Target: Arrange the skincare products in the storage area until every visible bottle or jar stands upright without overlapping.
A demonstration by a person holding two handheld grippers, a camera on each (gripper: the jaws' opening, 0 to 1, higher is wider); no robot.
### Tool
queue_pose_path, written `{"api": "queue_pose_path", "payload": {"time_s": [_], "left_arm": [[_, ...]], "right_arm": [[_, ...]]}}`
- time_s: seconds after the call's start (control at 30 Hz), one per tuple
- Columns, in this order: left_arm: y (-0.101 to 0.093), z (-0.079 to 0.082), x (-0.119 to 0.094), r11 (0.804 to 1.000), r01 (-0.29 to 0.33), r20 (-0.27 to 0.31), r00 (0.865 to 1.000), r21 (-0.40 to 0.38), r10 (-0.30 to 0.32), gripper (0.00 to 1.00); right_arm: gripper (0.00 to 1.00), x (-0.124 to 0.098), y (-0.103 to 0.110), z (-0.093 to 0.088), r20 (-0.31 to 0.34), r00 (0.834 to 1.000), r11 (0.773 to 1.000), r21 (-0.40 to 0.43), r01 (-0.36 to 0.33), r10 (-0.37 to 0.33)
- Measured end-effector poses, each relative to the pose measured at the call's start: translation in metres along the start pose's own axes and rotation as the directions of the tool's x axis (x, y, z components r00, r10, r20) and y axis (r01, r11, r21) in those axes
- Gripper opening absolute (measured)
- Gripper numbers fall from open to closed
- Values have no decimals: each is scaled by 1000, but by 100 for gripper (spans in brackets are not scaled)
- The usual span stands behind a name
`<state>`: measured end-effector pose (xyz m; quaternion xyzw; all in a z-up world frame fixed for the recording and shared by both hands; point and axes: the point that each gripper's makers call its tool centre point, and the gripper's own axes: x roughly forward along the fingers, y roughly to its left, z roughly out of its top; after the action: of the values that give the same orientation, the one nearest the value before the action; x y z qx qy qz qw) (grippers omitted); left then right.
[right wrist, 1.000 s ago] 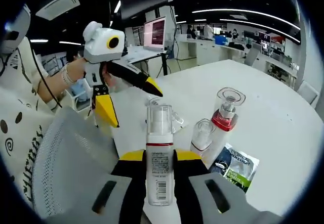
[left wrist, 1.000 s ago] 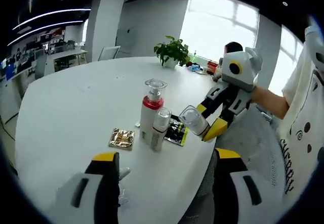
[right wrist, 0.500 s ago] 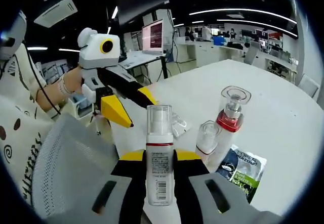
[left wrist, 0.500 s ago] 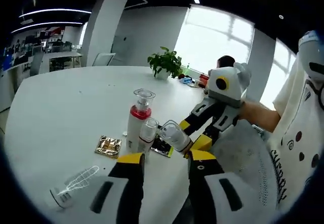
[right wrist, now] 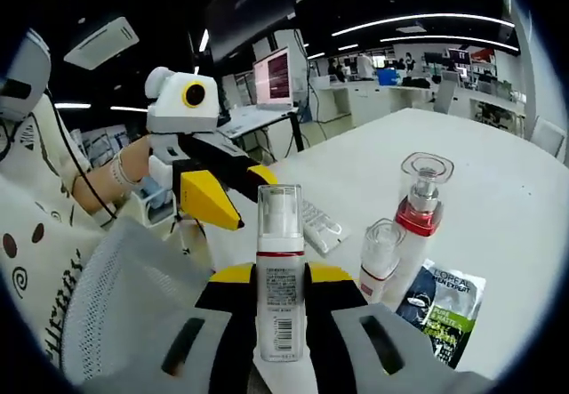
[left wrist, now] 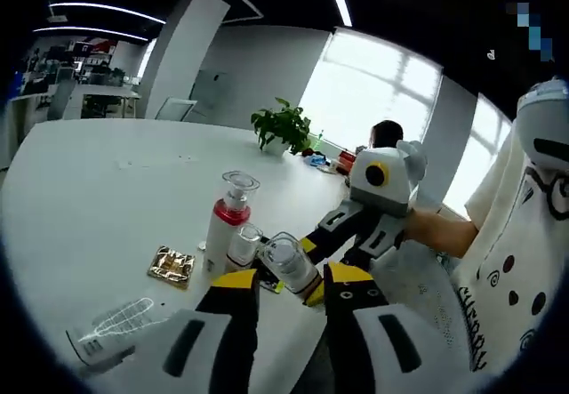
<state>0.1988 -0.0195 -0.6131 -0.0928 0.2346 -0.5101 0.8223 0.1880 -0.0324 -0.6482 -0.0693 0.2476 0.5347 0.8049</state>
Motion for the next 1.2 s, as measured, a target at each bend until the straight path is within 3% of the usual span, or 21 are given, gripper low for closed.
{"api": "queue_pose_path", "payload": {"time_s": [0.13, 0.57, 0.8, 1.07, 1.2], "left_arm": [[0, 0, 3, 1000, -2, 10, 1000, -17, 2, 23], [9, 7, 7, 995, -51, 70, 996, -80, 57, 19], [13, 12, 10, 989, -104, 121, 986, -108, 117, 20], [18, 17, 10, 979, -133, 168, 973, -154, 158, 21], [18, 19, 11, 974, -148, 193, 964, -170, 180, 18]], "right_arm": [[20, 3, 8, 8, 24, 1000, 1000, -21, -3, 3], [20, 10, 2, 21, 73, 989, 987, -90, 133, -127], [20, 12, -5, 25, 91, 974, 971, -98, 218, -210], [20, 13, -6, 28, 124, 962, 966, -52, 252, -244], [20, 14, -9, 28, 119, 957, 959, -69, 275, -266]]}}
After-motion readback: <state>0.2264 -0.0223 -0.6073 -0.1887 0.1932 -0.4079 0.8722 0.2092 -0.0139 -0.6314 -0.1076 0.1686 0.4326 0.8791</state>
